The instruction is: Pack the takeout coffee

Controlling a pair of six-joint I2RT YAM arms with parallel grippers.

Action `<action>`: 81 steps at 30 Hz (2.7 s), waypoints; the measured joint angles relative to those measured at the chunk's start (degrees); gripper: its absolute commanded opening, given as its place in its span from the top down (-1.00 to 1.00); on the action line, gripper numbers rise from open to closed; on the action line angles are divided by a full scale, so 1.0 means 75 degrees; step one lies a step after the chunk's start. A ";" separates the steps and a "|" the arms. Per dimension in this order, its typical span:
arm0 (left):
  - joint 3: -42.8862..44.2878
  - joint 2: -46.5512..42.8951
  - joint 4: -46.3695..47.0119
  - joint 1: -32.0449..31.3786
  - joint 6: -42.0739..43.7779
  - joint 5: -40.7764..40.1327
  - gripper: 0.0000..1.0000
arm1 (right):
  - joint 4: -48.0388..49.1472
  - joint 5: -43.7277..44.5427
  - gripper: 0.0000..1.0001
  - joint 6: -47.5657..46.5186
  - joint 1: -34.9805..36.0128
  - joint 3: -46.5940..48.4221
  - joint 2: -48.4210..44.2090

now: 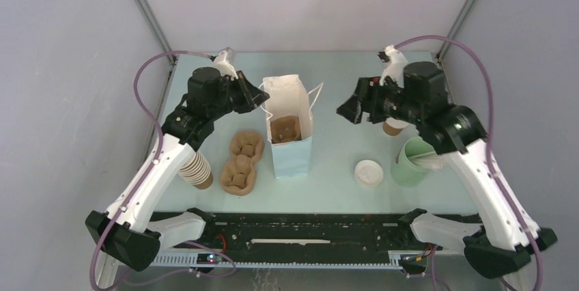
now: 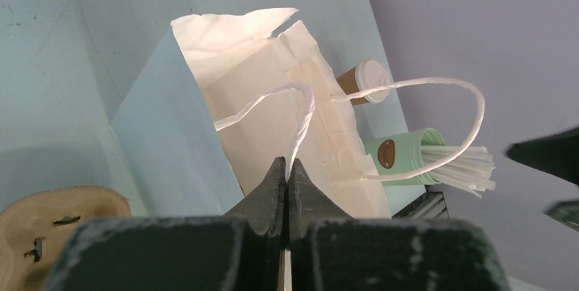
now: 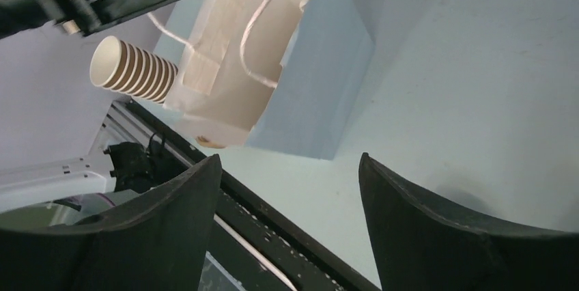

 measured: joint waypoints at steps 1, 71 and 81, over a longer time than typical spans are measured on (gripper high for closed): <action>0.0000 0.0052 -0.0006 0.0020 0.0032 0.0079 1.00 | -0.0323 0.0102 -0.75 -0.0137 0.0000 0.0143 -0.0213; 0.3185 0.2457 -0.3631 -0.1626 0.2433 -0.2637 0.44 | -0.0720 0.2696 -0.94 -0.0970 -0.0329 -0.0796 -0.0560; 0.2906 0.2396 -0.3381 -0.1620 0.2812 -0.2923 0.26 | -0.0944 0.3430 -0.99 -0.1311 -0.1192 -0.0119 0.0892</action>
